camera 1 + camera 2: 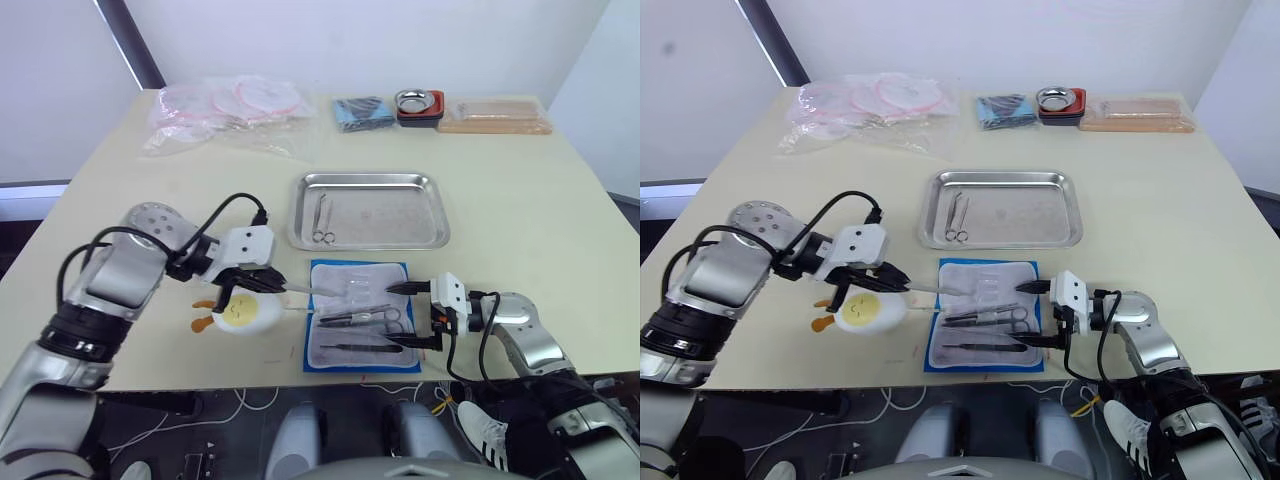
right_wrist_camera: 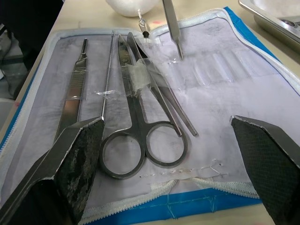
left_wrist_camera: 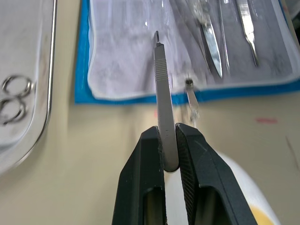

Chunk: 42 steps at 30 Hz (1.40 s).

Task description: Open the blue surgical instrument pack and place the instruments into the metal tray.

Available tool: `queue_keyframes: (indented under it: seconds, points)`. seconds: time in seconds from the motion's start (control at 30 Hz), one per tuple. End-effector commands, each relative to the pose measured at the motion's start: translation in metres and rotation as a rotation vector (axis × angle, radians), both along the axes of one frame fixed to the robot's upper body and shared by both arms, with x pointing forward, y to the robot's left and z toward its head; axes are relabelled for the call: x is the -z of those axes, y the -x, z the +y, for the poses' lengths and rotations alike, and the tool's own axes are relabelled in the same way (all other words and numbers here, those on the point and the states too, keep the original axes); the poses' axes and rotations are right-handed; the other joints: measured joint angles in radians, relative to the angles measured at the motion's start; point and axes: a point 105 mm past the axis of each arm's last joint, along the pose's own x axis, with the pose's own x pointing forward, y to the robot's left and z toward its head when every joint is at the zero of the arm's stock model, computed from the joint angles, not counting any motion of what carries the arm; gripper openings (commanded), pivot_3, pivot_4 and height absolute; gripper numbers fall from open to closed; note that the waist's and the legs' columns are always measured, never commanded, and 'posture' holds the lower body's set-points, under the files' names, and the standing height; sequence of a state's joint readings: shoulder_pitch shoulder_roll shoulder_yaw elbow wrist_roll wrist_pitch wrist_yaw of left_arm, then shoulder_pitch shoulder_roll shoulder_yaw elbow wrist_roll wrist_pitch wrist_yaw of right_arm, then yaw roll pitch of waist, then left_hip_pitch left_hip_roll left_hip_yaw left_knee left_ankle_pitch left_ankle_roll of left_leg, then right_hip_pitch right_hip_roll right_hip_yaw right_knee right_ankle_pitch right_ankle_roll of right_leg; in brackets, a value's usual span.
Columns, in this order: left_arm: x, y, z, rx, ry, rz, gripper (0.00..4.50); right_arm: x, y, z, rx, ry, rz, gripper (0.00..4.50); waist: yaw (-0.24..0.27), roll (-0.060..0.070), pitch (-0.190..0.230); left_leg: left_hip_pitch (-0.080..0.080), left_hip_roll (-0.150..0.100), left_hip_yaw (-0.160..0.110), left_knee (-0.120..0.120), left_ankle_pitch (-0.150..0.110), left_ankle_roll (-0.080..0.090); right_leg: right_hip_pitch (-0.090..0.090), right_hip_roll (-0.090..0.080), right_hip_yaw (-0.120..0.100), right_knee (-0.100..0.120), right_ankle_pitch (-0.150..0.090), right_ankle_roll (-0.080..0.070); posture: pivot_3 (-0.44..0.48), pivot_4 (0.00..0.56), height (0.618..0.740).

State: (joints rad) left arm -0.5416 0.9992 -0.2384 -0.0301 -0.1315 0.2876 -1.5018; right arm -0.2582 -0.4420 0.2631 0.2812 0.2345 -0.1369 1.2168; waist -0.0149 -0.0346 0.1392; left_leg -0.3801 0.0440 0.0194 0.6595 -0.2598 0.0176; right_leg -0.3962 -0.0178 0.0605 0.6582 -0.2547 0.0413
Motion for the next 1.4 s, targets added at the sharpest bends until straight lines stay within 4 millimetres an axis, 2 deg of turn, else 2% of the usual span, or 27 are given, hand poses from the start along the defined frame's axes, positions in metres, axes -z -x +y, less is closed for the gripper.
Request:
queue_keyframes:
  seconds: [0.03, 0.1, 0.27, 0.4, 0.53, 0.67, 0.93, 1.2, 1.4]
  points:
    - [-0.016, 0.003, 0.005, -0.003, 0.006, -0.035, 0.05, 0.043, 0.020, -0.007, 0.009, 0.095, 0.169, 4.50, 0.000, 0.000, 0.000, 0.000, 0.000, 0.000, 0.000, 0.000, 0.000, 0.000, 0.000, 0.000, 0.000, 0.000, 0.000, 0.000, 0.150, 0.740]
    - [-0.022, 0.000, 0.003, -0.026, 0.044, -0.045, 0.05, 0.043, 0.020, -0.007, 0.008, 0.095, 0.169, 4.50, 0.000, 0.000, 0.001, 0.000, 0.000, 0.000, 0.000, 0.000, 0.000, 0.000, 0.000, 0.001, 0.000, 0.000, 0.000, 0.000, 0.150, 0.740]
    - [-0.036, -0.013, -0.016, -0.111, 0.225, -0.075, 0.05, 0.044, 0.020, -0.007, 0.006, 0.098, 0.169, 4.50, 0.000, 0.000, 0.002, 0.000, 0.000, 0.000, 0.000, 0.000, 0.000, 0.000, 0.000, 0.001, 0.000, 0.000, 0.000, 0.000, 0.150, 0.740]
    - [-0.043, -0.031, -0.040, -0.253, 0.401, -0.122, 0.05, 0.044, 0.020, -0.007, 0.004, 0.098, 0.169, 4.50, 0.001, -0.004, 0.000, 0.000, -0.001, 0.000, 0.000, 0.000, 0.000, 0.000, 0.001, 0.001, 0.000, 0.000, 0.001, 0.000, 0.150, 0.740]
    - [-0.042, -0.048, -0.062, -0.400, 0.516, -0.176, 0.05, 0.044, 0.021, -0.007, 0.003, 0.100, 0.171, 4.50, 0.000, -0.005, -0.001, 0.000, -0.003, 0.000, 0.000, 0.000, 0.000, 0.000, 0.001, 0.001, 0.001, 0.000, 0.001, 0.000, 0.150, 0.740]
    - [-0.042, -0.066, -0.075, -0.590, 0.628, -0.205, 0.05, 0.044, 0.021, -0.006, 0.002, 0.098, 0.172, 4.50, -0.001, -0.006, -0.001, 0.000, -0.003, -0.001, 0.000, 0.000, 0.000, 0.000, 0.001, 0.001, 0.001, 0.003, 0.003, 0.000, 0.150, 0.740]
    - [-0.023, -0.092, -0.090, -0.942, 0.679, -0.280, 0.05, 0.044, 0.020, -0.005, 0.005, 0.094, 0.167, 4.50, 0.000, -0.006, -0.002, 0.001, -0.004, -0.003, 0.000, 0.000, 0.000, 0.002, 0.001, 0.000, 0.001, 0.004, 0.001, 0.000, 0.150, 0.740]
    - [0.002, -0.099, -0.112, -1.130, 0.698, -0.246, 0.05, 0.044, 0.021, -0.004, 0.006, 0.095, 0.166, 4.50, -0.001, -0.007, -0.002, 0.001, -0.005, -0.004, 0.000, 0.000, 0.000, 0.002, 0.001, -0.001, 0.001, 0.005, 0.001, 0.000, 0.150, 0.740]
    - [0.015, -0.105, -0.107, -1.278, 0.732, -0.229, 0.05, 0.045, 0.022, -0.004, 0.009, 0.094, 0.166, 4.50, -0.002, -0.007, -0.002, 0.001, -0.005, -0.003, 0.000, 0.000, 0.000, 0.002, 0.001, -0.001, 0.001, 0.005, 0.001, 0.000, 0.150, 0.740]
